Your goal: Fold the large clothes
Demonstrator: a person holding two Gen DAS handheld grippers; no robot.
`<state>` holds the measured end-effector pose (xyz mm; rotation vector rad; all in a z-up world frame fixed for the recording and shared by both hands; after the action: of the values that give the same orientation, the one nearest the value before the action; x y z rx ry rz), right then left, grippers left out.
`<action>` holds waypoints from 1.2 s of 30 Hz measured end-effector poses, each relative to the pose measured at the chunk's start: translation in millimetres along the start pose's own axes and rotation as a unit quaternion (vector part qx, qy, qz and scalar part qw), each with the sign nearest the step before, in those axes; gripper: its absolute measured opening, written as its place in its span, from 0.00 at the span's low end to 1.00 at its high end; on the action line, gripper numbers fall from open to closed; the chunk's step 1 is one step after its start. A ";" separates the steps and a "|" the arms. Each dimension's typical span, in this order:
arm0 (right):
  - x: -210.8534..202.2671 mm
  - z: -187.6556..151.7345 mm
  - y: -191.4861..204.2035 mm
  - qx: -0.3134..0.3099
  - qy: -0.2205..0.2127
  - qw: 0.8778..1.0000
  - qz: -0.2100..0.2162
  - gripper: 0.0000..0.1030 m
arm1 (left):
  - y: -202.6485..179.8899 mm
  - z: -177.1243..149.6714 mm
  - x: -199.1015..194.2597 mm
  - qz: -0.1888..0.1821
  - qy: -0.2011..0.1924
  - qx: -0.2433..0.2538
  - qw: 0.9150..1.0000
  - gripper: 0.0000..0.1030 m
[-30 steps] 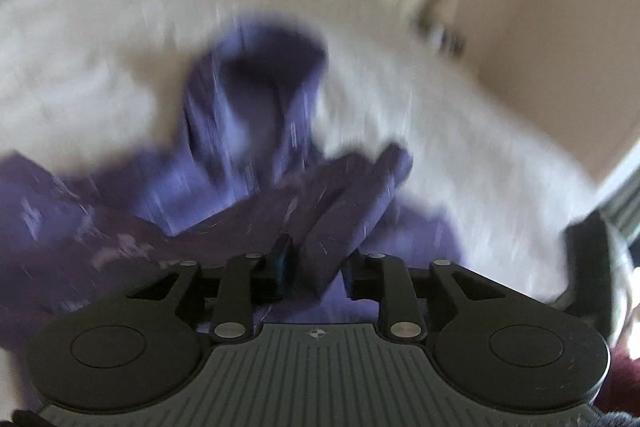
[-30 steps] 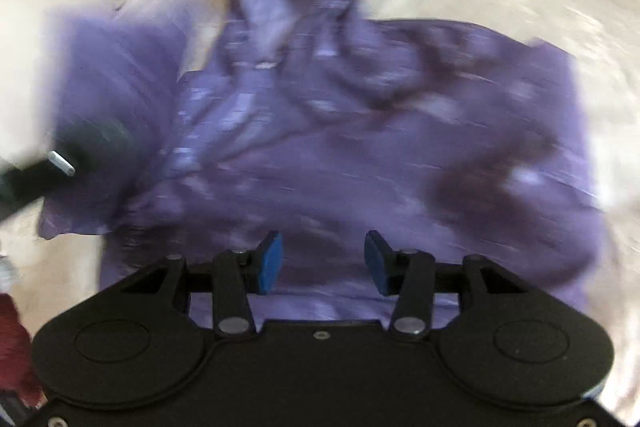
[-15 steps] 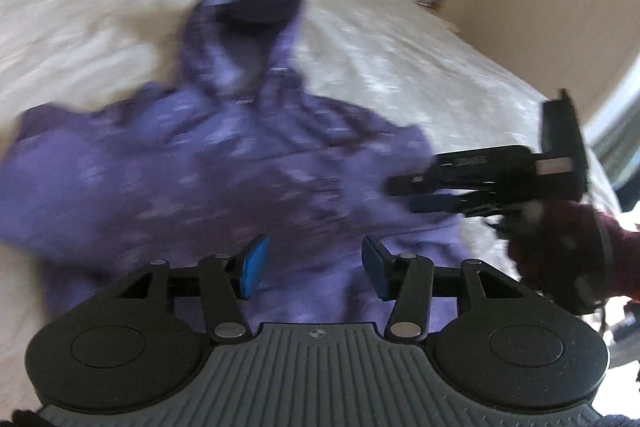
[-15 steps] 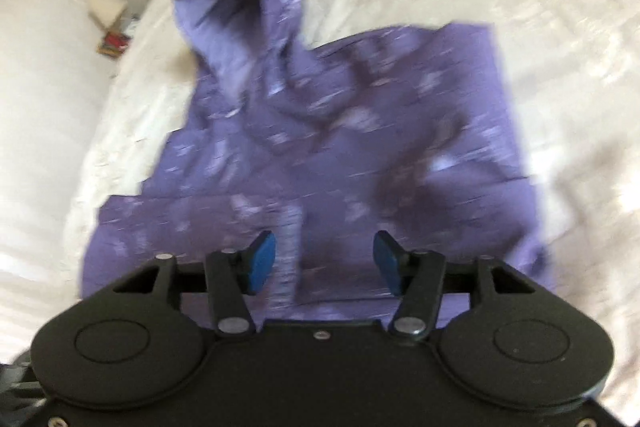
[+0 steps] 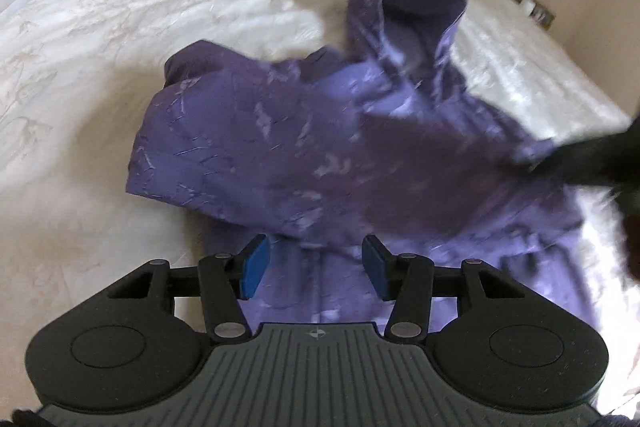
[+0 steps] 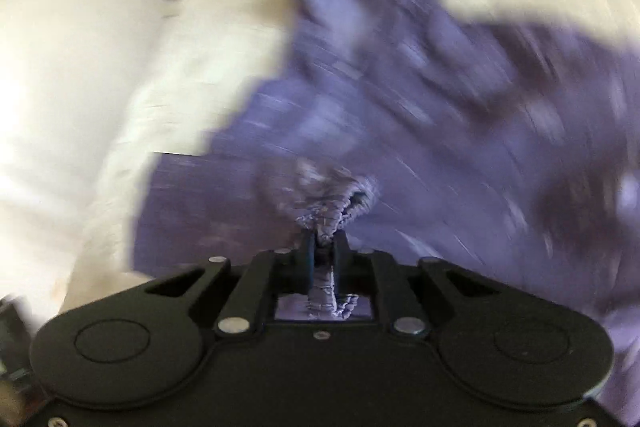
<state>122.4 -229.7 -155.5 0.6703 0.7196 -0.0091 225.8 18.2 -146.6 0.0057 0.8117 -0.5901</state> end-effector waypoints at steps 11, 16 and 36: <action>-35.9 44.9 -74.9 -0.046 -0.012 0.987 -0.156 0.15 | 32.4 6.2 51.3 0.080 0.002 -0.026 0.996 0.48; -32.3 36.2 -83.3 -0.066 0.006 0.983 -0.169 0.15 | 41.7 7.3 57.9 0.087 0.016 -0.034 0.996 0.47; -52.2 57.8 -44.0 -0.140 -0.068 0.972 -0.174 0.43 | 12.9 56.0 18.6 0.061 -0.065 0.035 0.995 0.49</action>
<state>107.5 -308.8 -116.3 0.2644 0.6833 -0.2697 280.4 7.3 -123.0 0.0804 0.6592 -0.4977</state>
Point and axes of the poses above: each gripper's, at about its wrist camera, not at the fingertips, and x roughly the way its jaws point, y to its left, z to its top, the point moved 7 cm from there along x, roughly the way its jaws point, and after that the axes turned 15 degrees about -y, right-handed, at the moved point
